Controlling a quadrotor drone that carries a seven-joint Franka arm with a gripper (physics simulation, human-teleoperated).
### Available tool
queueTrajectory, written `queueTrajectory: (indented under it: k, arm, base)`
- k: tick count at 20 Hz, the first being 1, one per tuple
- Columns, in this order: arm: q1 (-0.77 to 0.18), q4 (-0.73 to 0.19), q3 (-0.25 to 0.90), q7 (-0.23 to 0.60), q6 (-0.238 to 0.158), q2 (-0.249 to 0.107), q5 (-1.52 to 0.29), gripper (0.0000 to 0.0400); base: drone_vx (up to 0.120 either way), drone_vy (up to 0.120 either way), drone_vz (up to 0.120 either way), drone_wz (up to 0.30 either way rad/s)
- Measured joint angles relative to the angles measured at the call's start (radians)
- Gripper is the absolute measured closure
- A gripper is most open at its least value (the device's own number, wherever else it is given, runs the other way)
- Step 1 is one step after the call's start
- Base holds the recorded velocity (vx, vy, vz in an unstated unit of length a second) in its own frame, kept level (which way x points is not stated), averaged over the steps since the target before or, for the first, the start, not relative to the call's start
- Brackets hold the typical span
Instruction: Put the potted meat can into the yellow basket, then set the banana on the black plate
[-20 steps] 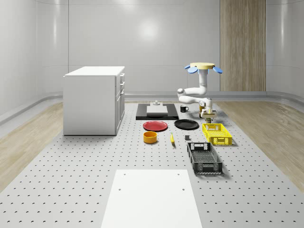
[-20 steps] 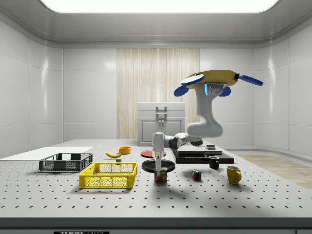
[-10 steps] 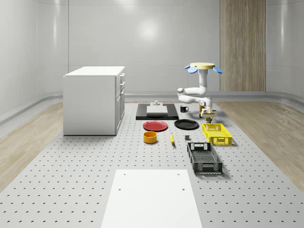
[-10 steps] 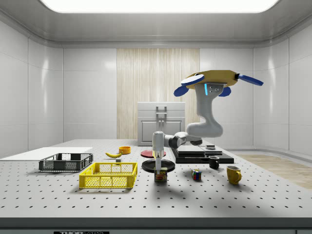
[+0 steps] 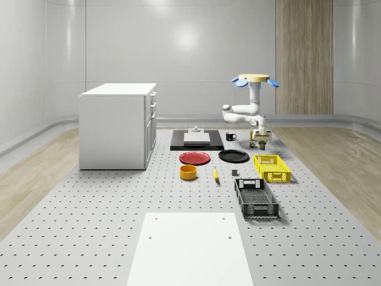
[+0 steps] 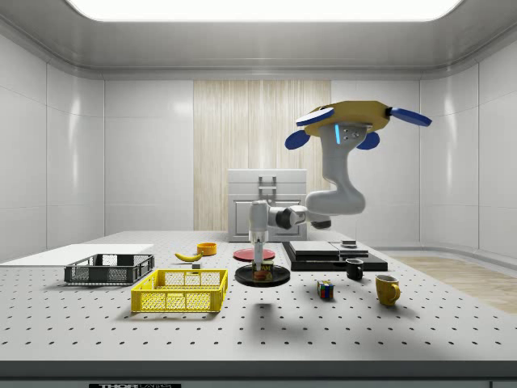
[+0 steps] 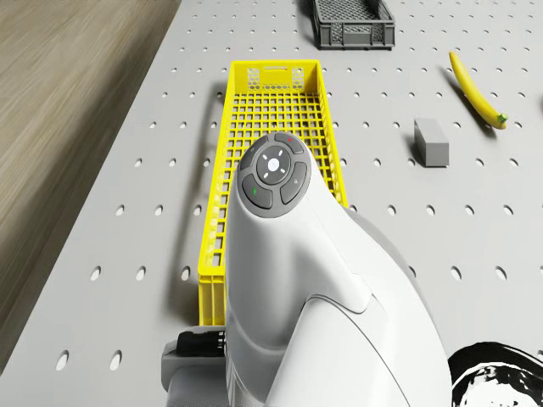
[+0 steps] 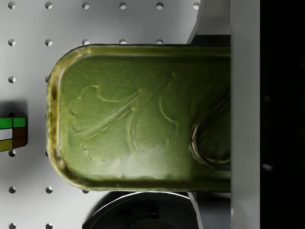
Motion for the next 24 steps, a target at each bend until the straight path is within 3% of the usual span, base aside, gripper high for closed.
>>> queueTrajectory:
  k: [5,24]
  arm:
    - [-0.003,-0.001,0.006,0.004,0.007,-0.01,0.009,0.0112]
    - [-0.011,0.001,0.011,0.011,0.036,-0.043,0.025,0.0112]
  base:
    - [0.12,0.0,0.104,0.0]
    - [0.12,0.0,0.0,0.0]
